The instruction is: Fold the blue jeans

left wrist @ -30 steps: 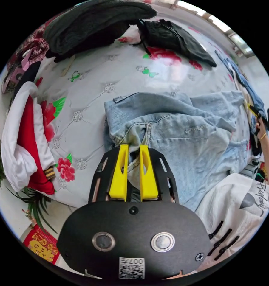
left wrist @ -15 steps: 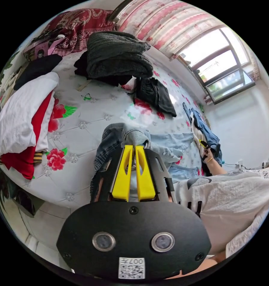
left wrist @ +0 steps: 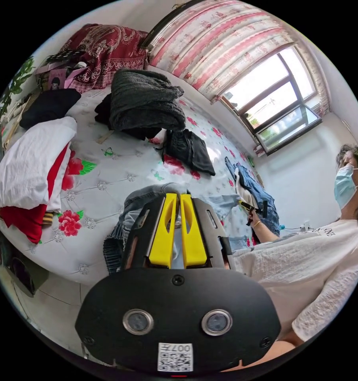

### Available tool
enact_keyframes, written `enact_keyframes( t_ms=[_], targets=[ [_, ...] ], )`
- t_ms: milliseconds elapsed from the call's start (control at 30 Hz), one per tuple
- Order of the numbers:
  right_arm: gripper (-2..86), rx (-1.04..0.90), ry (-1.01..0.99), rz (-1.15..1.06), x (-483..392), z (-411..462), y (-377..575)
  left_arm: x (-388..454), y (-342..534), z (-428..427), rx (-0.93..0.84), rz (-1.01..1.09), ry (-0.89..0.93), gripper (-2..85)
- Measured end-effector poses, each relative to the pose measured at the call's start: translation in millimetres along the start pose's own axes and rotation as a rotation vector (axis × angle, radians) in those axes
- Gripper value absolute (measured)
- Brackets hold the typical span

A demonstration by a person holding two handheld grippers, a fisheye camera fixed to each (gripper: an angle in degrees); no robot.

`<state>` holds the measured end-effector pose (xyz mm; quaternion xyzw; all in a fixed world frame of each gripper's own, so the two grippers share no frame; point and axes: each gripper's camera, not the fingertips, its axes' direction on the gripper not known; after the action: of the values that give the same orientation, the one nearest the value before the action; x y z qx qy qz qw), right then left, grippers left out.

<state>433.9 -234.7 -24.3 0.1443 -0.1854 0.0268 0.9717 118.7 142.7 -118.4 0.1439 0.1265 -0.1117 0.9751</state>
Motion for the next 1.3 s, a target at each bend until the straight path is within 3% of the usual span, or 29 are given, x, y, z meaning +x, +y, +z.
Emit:
enact_keyframes(
  t_ms=[233, 367, 500, 633, 767, 967, 1133, 1233, 1300],
  targets=[
    [0.0, 0.404, -0.212, 0.110, 9, -206, 84, -43, 2, -43, 0.256, -0.129, 0.125, -0.7],
    [0.4, 0.459, -0.181, 0.110, 3, -250, 50, -36, -65, 25, 0.163, -0.108, 0.070, -0.4],
    [2.5, 0.333, 0.156, 0.159, 39, -166, -25, -34, -124, 130, 0.033, -0.193, -0.068, 1.3],
    [5.3, 0.166, 0.133, 0.307, 103, -69, -42, -30, -147, 212, -0.124, -0.239, -0.244, 6.3],
    [6.8, 0.128, 0.087, 0.326, 115, 3, 23, -8, -128, 193, -0.088, -0.126, -0.285, 6.7],
    [8.4, -0.056, 0.266, 0.250, 102, 115, 116, 12, -62, 177, -0.187, -0.016, -0.378, 6.7],
    [8.9, -0.084, 0.415, 0.142, 85, 167, 124, 25, -37, 209, -0.278, 0.076, -0.482, 6.8],
    [9.4, -0.139, 0.492, 0.104, 78, 193, 123, 25, -49, 215, -0.287, 0.025, -0.510, 3.7],
    [9.3, -0.097, 0.475, 0.119, 80, 200, 141, 29, -61, 193, -0.169, -0.030, -0.490, 1.0]
  ],
)
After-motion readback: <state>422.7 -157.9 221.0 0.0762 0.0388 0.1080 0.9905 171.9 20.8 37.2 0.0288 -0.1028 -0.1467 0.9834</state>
